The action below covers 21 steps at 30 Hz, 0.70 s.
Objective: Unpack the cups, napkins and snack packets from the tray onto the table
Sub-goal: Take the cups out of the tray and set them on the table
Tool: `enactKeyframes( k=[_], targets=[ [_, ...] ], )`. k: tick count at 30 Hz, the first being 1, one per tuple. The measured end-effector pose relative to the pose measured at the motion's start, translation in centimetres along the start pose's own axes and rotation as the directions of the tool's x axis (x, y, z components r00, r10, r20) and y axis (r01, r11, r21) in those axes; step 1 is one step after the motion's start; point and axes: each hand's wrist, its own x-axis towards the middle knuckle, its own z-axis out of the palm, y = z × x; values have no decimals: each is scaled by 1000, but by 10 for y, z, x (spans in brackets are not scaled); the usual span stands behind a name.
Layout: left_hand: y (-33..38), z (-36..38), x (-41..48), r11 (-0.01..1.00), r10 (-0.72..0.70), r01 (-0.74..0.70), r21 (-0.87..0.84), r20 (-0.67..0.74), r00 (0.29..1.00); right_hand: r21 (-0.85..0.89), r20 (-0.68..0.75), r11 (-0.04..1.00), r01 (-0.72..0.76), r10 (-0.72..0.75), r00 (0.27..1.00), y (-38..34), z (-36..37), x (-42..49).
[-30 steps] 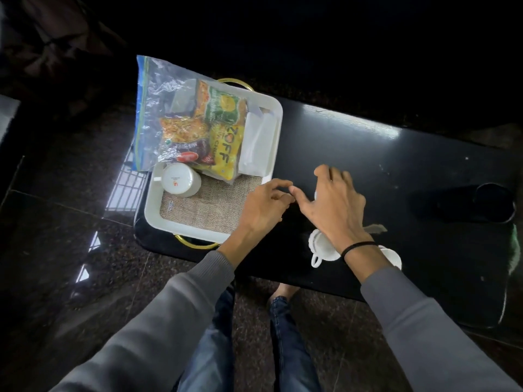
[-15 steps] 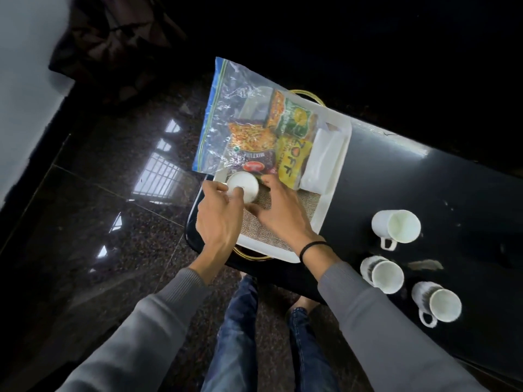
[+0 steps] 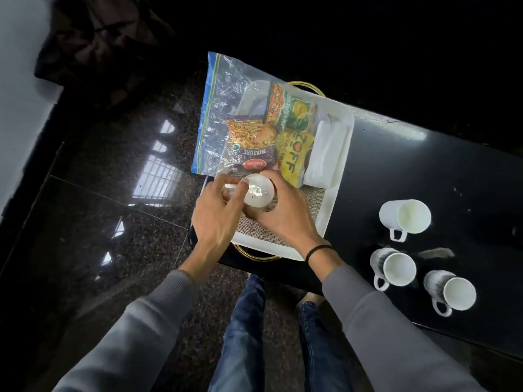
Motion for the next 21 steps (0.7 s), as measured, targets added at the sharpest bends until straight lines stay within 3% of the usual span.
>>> enactKeyframes(
  k=[5,11,14,17,21],
  targets=[
    [27,13,-18,984,152,-150,96,-10,988,237,0,966,-106,109,994,14,-37,-28],
    [72,51,-48,967,253,-256,3,120,960,555,-75,785,-275,376,924,49,-88,-69],
    [96,78,-68,973,212,-179,-145,258,943,645,-121,701,-305,488,865,71,-116,-85],
    [118,112,-93,972,174,-103,-213,349,921,663,-55,627,-410,587,808,99,-149,-103],
    [142,152,-117,969,131,-31,-245,403,906,738,-7,544,-400,599,801,122,-183,-128]
  ],
)
